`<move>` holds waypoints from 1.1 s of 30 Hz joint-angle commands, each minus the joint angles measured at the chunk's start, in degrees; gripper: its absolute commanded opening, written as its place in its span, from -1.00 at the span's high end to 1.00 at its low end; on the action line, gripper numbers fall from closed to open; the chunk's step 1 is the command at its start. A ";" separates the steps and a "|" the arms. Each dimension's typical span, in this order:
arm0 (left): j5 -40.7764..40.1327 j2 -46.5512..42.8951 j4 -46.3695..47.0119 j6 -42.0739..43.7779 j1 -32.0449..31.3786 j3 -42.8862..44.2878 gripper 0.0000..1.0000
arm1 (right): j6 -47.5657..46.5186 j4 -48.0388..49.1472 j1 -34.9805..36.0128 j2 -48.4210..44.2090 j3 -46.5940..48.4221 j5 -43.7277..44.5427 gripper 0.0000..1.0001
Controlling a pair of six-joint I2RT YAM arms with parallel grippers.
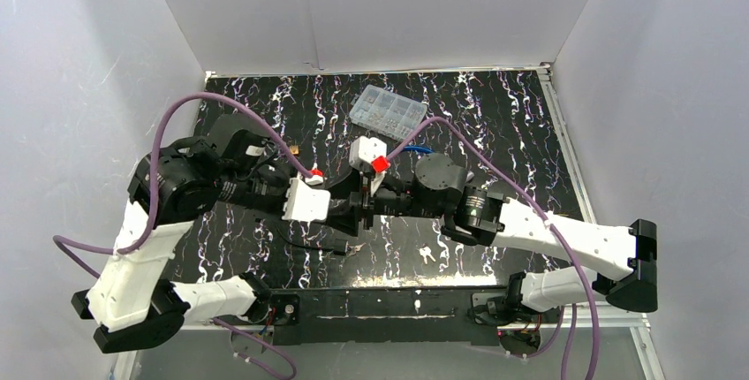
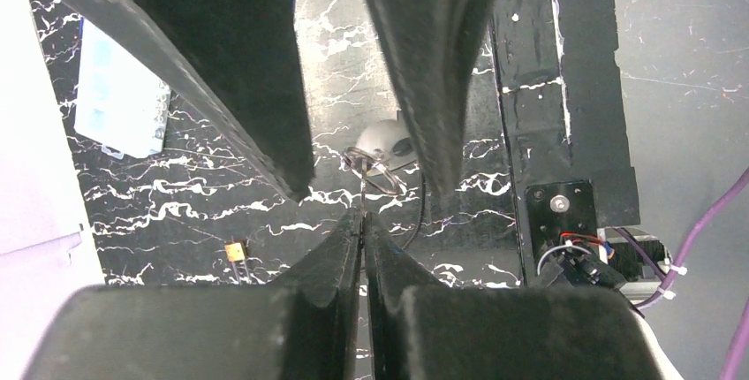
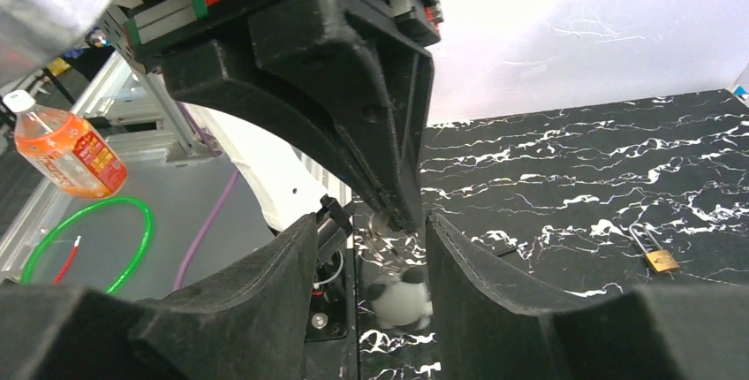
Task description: Unlock with the key
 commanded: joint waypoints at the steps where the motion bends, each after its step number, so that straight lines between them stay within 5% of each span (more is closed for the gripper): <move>1: -0.68 0.94 -3.73 0.13 -0.89 2.25 1.00 | -4.15 0.89 2.28 -0.05 1.68 4.70 -0.08; 6: -1.52 1.82 -3.74 -0.54 -1.74 3.02 1.00 | -5.61 0.04 3.89 0.36 2.18 6.84 0.16; 13: -2.68 2.18 -4.28 -0.45 -2.44 3.70 1.00 | -6.81 -4.68 4.77 1.42 4.72 14.38 0.97; 33: -4.69 0.77 -4.20 0.87 -2.62 3.74 1.00 | -10.74 -10.35 4.81 -0.69 4.87 9.69 0.86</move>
